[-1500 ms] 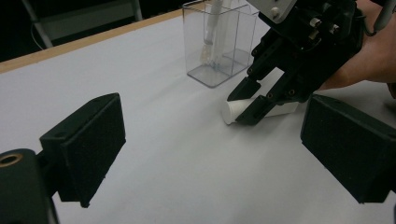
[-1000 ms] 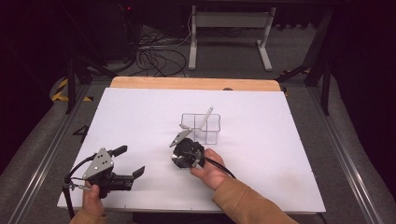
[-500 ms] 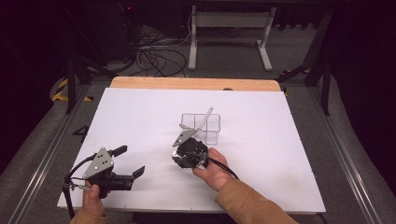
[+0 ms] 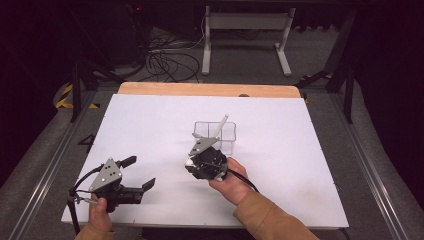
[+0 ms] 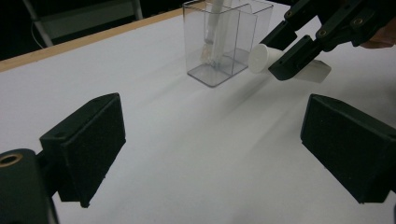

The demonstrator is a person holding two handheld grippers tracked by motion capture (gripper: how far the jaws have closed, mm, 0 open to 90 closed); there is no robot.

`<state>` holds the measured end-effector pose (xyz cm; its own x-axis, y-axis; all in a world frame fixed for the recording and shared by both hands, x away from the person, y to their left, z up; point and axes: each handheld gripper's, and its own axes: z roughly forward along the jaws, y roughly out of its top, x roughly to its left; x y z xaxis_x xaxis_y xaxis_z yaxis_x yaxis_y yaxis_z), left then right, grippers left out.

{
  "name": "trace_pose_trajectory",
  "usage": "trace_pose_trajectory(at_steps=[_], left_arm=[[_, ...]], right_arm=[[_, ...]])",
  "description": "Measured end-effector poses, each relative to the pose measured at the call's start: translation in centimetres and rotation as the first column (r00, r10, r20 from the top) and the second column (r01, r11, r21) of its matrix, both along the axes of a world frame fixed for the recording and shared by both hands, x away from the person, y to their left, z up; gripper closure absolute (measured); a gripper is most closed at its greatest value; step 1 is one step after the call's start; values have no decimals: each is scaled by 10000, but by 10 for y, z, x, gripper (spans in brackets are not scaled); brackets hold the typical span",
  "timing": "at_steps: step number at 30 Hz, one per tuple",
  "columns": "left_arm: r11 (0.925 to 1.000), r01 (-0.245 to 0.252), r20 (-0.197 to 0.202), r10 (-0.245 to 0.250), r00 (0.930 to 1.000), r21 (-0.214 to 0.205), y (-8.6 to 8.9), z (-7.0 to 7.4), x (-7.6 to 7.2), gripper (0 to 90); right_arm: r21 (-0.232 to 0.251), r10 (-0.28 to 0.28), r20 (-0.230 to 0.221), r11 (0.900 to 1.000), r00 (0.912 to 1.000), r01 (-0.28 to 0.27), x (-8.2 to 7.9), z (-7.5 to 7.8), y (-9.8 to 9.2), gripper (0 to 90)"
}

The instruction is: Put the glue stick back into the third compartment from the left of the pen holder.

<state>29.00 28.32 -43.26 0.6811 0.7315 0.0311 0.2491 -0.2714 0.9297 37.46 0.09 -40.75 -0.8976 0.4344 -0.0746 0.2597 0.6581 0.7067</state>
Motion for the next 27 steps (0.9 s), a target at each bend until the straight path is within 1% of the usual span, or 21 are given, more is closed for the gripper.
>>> trace_pose_trajectory(at_steps=[3, 6, 10, 14, 18, 19, 27], left_arm=[[10000, 4, -17, -4, 10000, 10, 0, 0, 0, 73], [10000, 7, -8, -7, 10000, 12, 0, 0, 0, 73], [10000, 8, -18, -7, 10000, 34, 0, 0, 0, 73], [10000, 7, -27, -7, 10000, 50, 0, 0, 0, 73], [10000, 13, -10, -13, 10000, 82, -1, 0, 0, 73], [10000, 11, -16, -11, 10000, 64, -1, 0, 0, 73], [10000, 26, -15, -26, 10000, 82, -1, 0, 0, 73]], right_arm=[[184, 53, 123, 9998, 9999, -55, -1, 2, -2, 670], [270, 122, 195, 9996, 9997, -127, -1, 5, -4, 670], [466, 89, 273, 9989, 9996, -102, -2, 8, -8, 670], [808, 73, 337, 9967, 9994, -100, -2, 12, -13, 670], [1177, 1, 427, 9930, 9991, -51, -2, 17, -19, 670], [1325, -73, 425, 9912, 9991, 16, -3, 18, -20, 670], [2018, -269, 666, 9793, 9974, 130, -1, 27, -32, 669]])
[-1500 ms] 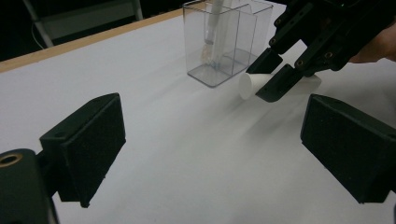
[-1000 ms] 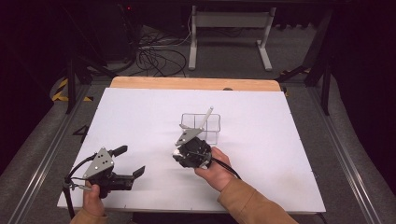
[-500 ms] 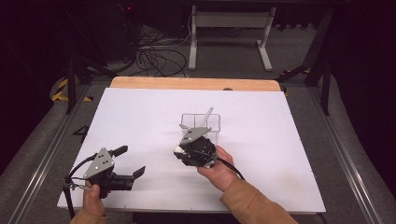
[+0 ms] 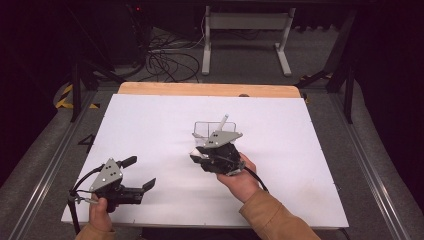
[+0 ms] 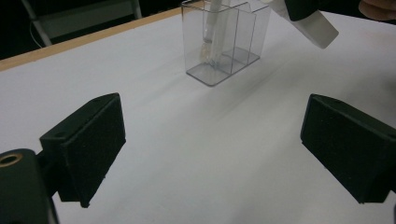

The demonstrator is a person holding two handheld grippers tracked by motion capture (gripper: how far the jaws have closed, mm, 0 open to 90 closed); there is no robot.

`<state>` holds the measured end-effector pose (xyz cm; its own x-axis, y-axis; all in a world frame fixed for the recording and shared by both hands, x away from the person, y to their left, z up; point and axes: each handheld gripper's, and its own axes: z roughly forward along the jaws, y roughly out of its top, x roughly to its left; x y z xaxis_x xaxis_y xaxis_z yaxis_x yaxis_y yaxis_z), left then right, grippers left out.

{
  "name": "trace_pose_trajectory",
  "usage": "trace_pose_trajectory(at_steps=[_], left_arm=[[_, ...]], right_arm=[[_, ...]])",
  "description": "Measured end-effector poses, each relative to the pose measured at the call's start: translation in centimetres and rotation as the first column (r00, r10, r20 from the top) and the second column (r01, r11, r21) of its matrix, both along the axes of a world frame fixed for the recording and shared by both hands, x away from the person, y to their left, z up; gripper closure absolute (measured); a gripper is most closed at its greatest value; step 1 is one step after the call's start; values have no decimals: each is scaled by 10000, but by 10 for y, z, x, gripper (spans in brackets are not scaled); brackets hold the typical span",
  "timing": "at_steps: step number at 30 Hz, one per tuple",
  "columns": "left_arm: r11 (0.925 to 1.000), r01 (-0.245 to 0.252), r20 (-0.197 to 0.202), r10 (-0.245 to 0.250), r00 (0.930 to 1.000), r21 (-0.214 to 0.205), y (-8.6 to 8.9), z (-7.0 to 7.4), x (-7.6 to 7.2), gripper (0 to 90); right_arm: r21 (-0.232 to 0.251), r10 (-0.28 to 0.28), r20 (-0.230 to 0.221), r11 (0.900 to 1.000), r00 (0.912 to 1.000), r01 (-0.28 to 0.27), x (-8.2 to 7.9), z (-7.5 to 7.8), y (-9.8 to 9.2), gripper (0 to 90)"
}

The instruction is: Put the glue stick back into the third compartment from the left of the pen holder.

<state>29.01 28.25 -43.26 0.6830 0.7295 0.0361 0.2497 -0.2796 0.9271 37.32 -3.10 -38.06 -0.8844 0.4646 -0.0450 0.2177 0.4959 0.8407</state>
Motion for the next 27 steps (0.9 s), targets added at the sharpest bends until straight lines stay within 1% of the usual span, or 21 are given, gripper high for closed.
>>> trace_pose_trajectory(at_steps=[6, 11, 16, 21, 27], left_arm=[[10000, -3, 1, 3, 10000, 5, 0, 0, 0, 73], [10000, 0, 2, 0, 10000, 7, 0, 0, 0, 73], [10000, -3, 10, 3, 10000, 6, 0, 0, 0, 73], [10000, -11, 8, 11, 10000, 10, 0, 0, 0, 73], [10000, -14, 2, 14, 10000, 8, 0, 0, 0, 73]], right_arm=[[467, -203, 130, 9987, 9997, 197, 3, 5, -10, 669], [878, -493, 280, 9950, 9984, 467, 5, 9, -19, 669], [1241, -764, 311, 9896, 9966, 720, 9, 11, -27, 668], [1486, -1051, 391, 9840, 9937, 982, 13, 13, -35, 668], [1781, -1432, 610, 9753, 9878, 1303, 16, 14, -42, 667]])
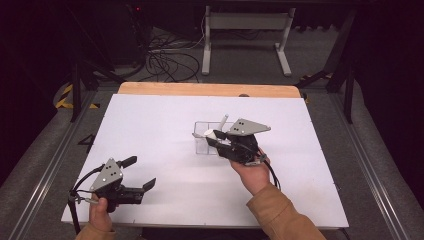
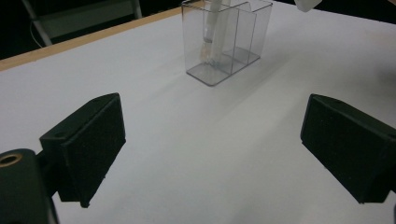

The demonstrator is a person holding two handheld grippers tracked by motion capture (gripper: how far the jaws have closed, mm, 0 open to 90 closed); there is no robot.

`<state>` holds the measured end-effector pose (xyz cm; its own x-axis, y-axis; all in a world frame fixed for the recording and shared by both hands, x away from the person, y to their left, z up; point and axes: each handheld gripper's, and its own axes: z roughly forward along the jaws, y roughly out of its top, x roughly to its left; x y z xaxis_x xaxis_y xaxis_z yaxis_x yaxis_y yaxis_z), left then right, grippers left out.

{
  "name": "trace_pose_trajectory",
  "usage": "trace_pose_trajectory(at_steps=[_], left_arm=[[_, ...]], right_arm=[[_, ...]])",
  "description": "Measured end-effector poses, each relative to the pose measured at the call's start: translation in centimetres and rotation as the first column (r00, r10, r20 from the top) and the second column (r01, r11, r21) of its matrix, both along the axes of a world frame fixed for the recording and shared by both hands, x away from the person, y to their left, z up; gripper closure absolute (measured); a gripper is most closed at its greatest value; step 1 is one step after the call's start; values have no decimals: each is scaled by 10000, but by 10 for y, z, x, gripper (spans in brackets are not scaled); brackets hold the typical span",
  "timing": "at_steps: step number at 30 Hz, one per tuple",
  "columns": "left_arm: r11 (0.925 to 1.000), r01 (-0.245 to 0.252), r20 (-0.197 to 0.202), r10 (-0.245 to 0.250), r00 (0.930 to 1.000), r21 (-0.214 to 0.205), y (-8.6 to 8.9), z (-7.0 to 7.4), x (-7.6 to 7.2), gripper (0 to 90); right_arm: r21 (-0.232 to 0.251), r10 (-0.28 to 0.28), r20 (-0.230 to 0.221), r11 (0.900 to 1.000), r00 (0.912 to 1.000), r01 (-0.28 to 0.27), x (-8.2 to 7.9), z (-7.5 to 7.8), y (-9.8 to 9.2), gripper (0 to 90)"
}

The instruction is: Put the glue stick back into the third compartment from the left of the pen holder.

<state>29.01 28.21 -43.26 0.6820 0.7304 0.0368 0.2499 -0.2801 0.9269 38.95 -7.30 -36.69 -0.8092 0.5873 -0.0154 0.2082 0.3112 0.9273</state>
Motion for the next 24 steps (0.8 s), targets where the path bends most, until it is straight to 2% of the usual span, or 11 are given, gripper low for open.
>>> trace_pose_trajectory(at_steps=[9, 24], left_arm=[[10000, 30, -2, -30, 10000, -17, 0, 0, 0, 73], [10000, 40, -35, -40, 10000, -18, 0, 0, 1, 73]], right_arm=[[219, -512, 432, 9985, 9978, 502, 8, 0, -10, 665], [526, -1331, 572, 9901, 9894, 1302, 25, -3, -23, 665]])
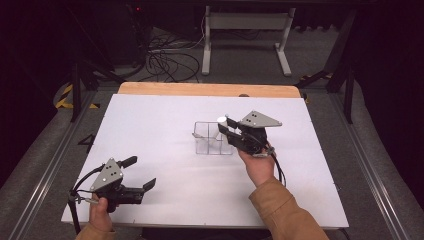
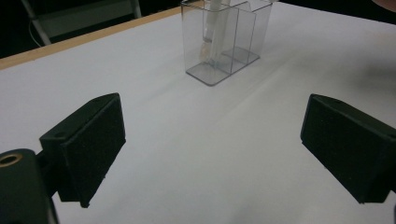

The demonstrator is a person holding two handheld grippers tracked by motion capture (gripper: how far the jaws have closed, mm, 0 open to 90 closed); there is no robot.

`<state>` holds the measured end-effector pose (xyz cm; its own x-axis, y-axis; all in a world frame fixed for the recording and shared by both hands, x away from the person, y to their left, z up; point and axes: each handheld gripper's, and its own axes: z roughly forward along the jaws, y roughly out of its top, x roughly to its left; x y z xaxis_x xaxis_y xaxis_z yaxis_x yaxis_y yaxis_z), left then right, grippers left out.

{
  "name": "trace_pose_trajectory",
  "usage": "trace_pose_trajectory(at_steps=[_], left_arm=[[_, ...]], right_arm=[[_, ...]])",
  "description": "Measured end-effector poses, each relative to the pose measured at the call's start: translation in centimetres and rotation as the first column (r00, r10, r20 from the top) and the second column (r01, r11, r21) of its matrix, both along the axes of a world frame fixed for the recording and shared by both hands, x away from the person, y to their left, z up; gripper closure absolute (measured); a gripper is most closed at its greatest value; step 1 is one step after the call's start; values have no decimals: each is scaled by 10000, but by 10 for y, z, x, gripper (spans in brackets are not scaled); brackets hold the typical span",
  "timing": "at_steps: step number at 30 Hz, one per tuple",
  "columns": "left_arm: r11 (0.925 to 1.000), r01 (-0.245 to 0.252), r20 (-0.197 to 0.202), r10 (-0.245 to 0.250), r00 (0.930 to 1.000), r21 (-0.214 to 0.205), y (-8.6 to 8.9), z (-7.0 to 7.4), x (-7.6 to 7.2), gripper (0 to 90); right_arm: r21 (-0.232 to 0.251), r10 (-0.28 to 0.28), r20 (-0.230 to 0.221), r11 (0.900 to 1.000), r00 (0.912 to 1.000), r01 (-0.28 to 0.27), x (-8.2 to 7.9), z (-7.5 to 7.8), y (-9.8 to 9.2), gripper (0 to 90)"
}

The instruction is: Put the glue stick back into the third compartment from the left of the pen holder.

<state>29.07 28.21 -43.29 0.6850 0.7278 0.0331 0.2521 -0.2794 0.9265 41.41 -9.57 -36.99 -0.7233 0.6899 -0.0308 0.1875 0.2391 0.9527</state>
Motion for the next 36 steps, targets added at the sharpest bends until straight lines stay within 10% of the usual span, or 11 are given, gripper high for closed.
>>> trace_pose_trajectory(at_steps=[25, 31, 36], left_arm=[[10000, 23, 66, -23, 10000, 69, 0, 0, 0, 73], [10000, 8, 93, -8, 10000, 61, 1, 0, 1, 73], [10000, 6, 83, -6, 10000, 69, 0, 0, 0, 73]], right_arm=[[121, -742, 73, 9972, 9972, 741, 18, -9, -6, 659], [90, -880, 77, 9961, 9961, 879, 19, -9, -10, 306], [364, -787, -246, 9962, 9966, 796, 18, -9, -17, 198]])
